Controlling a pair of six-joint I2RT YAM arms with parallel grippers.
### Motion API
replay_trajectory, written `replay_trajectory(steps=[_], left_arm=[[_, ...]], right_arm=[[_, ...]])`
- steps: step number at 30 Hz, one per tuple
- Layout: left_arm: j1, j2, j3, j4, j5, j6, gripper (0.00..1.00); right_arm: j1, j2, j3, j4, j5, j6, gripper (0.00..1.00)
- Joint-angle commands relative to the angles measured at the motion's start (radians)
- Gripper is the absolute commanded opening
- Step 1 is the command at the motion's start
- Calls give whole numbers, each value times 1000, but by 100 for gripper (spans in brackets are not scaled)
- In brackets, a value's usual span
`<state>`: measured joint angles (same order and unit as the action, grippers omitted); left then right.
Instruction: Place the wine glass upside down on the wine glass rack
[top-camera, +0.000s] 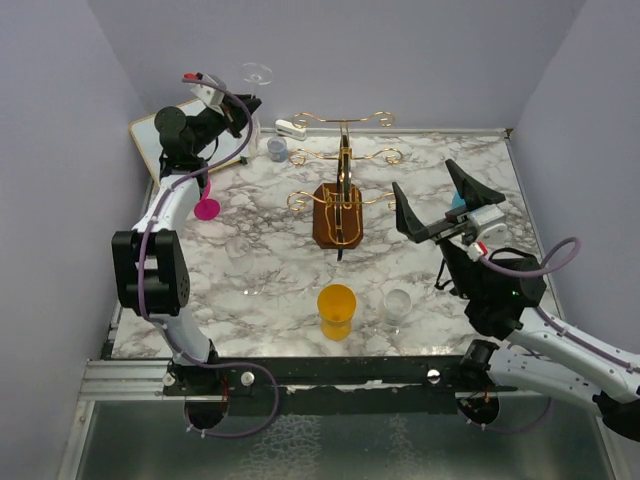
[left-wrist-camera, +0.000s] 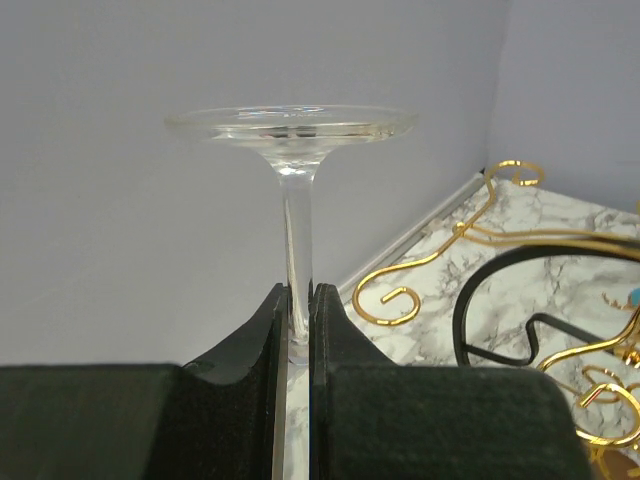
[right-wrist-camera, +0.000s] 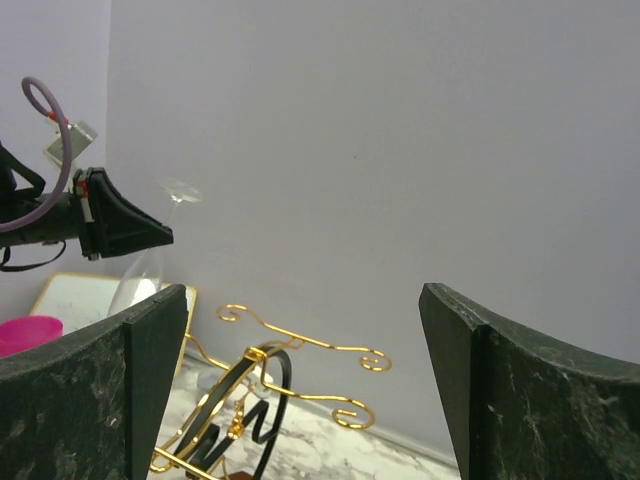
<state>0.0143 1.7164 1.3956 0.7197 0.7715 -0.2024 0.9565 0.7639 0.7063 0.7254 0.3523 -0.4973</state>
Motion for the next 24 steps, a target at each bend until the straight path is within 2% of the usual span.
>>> replay_trajectory(steps=[1,12,19,24], left_arm=[[6,67,-17,198,147,46,0],[-29,152,-79,277,234,52,0],[-87,183,-57,194,273,133,0],[-108,210,-46,184,269,139,0]], right_arm=[[5,24,27,-52,67,-11,99],[5,68,7,56,103,-58,99],[5,81,-30,140,124,-91,99],[5,84,-46,169,127,-104,99]])
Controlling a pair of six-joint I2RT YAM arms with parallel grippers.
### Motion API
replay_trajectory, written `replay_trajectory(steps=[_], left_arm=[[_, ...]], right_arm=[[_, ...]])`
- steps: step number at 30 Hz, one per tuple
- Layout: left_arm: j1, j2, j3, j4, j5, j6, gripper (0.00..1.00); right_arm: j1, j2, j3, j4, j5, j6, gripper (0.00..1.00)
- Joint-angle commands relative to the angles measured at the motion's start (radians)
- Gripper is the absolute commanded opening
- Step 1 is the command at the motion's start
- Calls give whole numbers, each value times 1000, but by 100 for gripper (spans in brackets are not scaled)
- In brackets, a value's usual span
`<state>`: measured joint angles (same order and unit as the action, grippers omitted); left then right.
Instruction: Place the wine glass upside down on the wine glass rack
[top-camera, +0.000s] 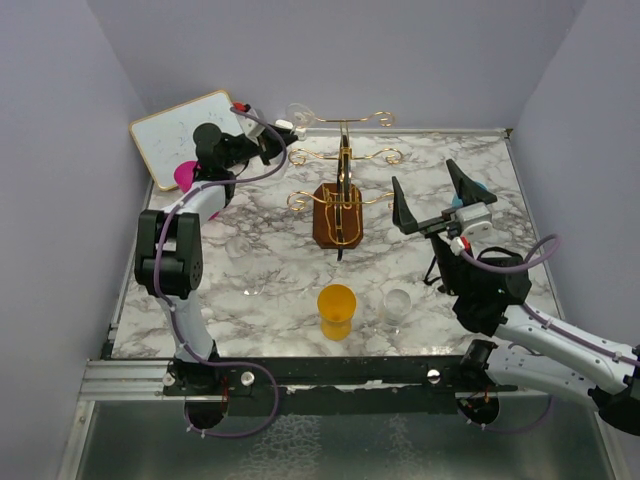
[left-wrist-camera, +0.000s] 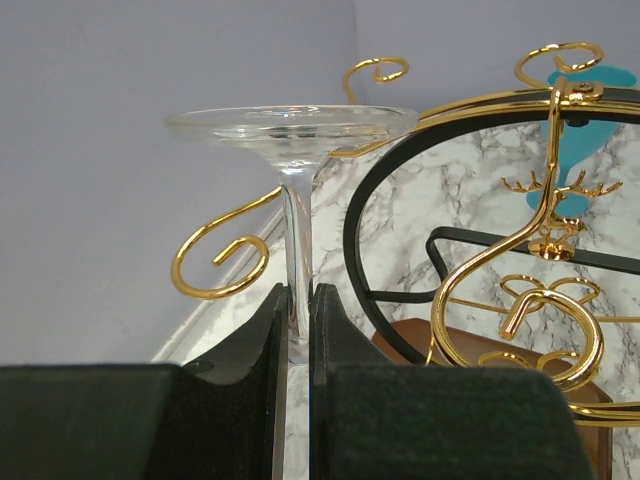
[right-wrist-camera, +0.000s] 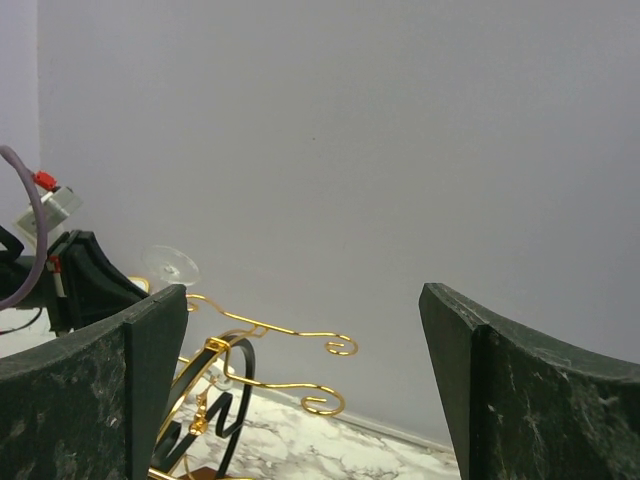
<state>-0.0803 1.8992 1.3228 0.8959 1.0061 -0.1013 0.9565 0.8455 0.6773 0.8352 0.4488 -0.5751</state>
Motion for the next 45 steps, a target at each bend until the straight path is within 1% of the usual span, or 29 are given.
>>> replay_trajectory(steps=[1,6,9,14,19,25,35,45], left_arm=[[-17,30,27,7,37,43,0],[-37,45,70,-35,32,72,0],[-39,62,88,-28,23,54,0],[-50,86,105,-23,19,36,0],[-73,102,109,-51,12,64,0],[-87,130,119,-53,-20,61,0],[-85,180,141,-24,-97,28,0],[-75,248,220,-21,-131,-24,0]], right_arm=[[4,4,-20,58,32,-27,99],[5,5,-30,52,38,-11,99],[5,12,-30,61,39,9,99],[5,12,-29,70,38,44,99],[5,15,-32,83,39,50,99],[5,21,-36,87,39,58,99],[5,40,-34,104,39,37,99],[5,60,-34,133,39,30,99]])
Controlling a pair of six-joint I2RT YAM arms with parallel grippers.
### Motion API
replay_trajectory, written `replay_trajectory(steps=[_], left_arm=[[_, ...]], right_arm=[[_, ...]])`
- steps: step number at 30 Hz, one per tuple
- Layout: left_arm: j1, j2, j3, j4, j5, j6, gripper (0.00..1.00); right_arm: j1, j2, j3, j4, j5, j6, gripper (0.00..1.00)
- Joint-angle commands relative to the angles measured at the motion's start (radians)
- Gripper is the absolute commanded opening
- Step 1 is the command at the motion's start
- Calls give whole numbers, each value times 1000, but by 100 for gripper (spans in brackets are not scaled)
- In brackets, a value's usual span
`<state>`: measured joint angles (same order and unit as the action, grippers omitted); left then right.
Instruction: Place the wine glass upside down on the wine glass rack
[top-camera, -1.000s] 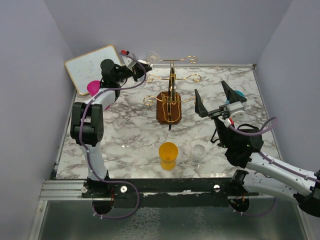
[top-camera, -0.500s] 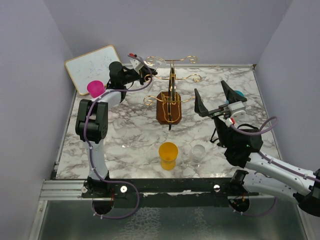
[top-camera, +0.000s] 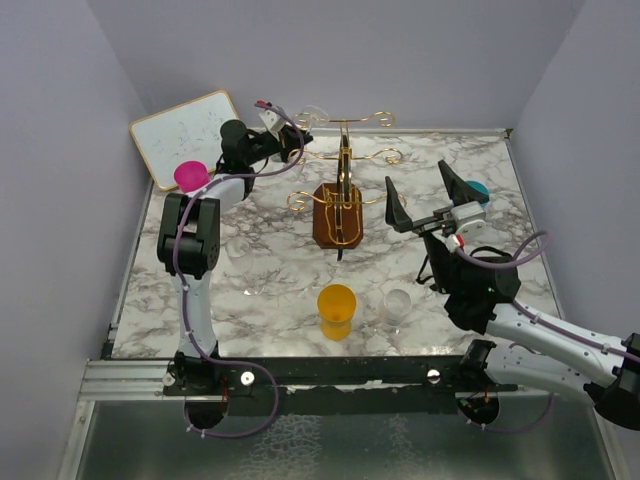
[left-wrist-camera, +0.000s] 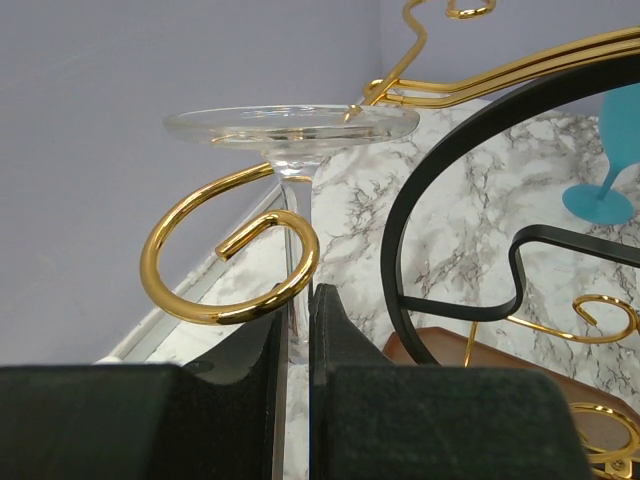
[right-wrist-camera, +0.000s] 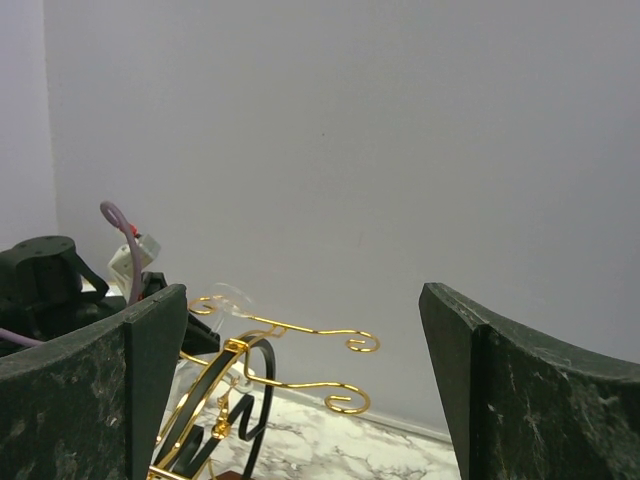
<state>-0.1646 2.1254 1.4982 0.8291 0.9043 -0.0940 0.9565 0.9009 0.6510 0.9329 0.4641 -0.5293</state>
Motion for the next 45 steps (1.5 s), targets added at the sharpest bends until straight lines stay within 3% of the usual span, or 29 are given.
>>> replay_trajectory(steps=[1,21,37,45], left_arm=[[11,25,45,58,-28,-39,0],[69,54,64,166,-53,-165,0],[88,-36,-95,235,41,-65,0],[85,-41,-99,267,84,-88,0]], right_arm=[[5,5,-9,36,24,-19,99],[3,13,-16,57,24,-44,99],[4,28,-10,62,24,-55,99],[4,48,-4,67,24,-44,99]])
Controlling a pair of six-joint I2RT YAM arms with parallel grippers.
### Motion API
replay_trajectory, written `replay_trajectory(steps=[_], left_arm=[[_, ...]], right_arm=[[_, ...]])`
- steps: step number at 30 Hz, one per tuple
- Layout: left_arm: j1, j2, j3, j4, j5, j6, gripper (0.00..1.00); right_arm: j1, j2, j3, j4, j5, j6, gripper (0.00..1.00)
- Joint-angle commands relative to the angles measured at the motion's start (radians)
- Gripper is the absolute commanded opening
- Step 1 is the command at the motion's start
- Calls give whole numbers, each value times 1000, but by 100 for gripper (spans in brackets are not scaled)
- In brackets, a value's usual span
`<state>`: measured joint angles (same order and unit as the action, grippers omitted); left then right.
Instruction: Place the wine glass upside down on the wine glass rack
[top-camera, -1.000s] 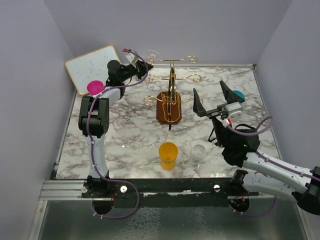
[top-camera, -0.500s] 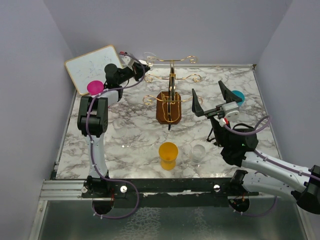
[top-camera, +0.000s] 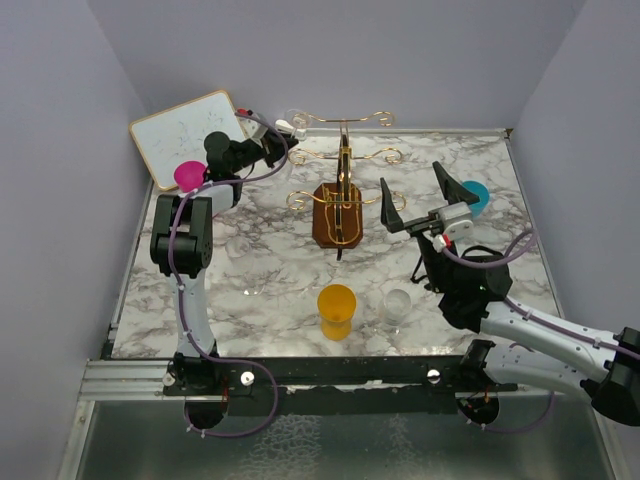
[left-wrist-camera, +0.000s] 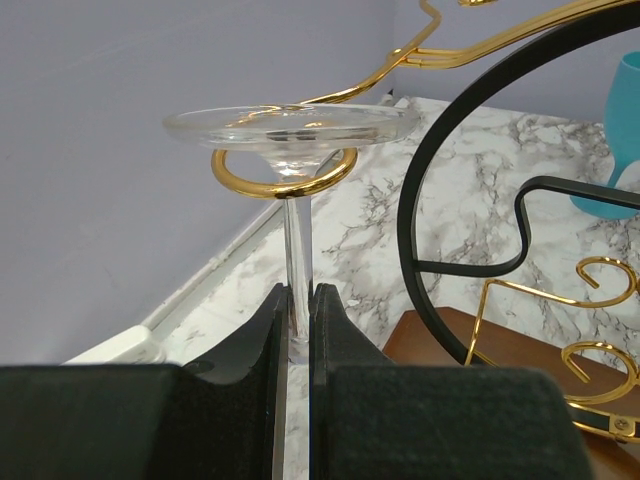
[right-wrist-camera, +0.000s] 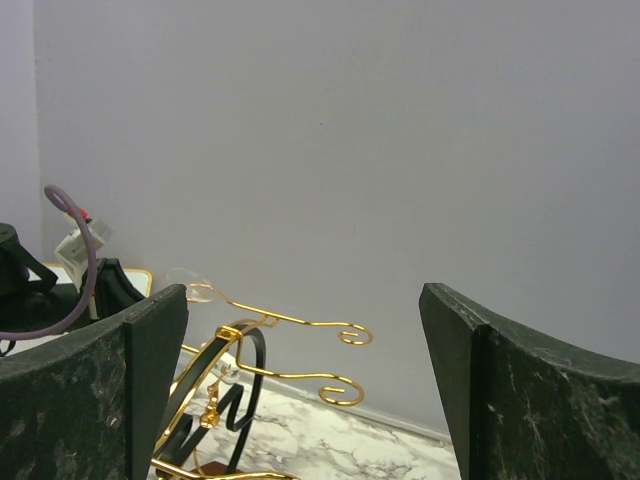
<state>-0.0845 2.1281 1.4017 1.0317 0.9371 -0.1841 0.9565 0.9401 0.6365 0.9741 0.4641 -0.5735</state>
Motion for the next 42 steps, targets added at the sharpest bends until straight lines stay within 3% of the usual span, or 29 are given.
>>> replay_trajectory(steps=[1,11,19,27,32,35,42], left_arm=[[4,-41,0,64,55,3,0],[-17,-22,15,9,75,53,0],[-30,-21,6,8,78,62,21],[-31,-30,1,3,69,69,23],[-30,-41,-7,0,63,74,37],[-31,-55,-12,-16,61,88,40],[-31,-86,-21,-37,71,106,41]], right_arm=[[3,10,11,25,24,3,99],[4,19,32,6,24,1,99],[3,9,32,3,24,0,99],[3,6,27,6,24,-3,99],[4,5,30,0,24,-3,99],[4,3,32,-3,24,-3,99],[4,-7,41,-17,24,-15,99]])
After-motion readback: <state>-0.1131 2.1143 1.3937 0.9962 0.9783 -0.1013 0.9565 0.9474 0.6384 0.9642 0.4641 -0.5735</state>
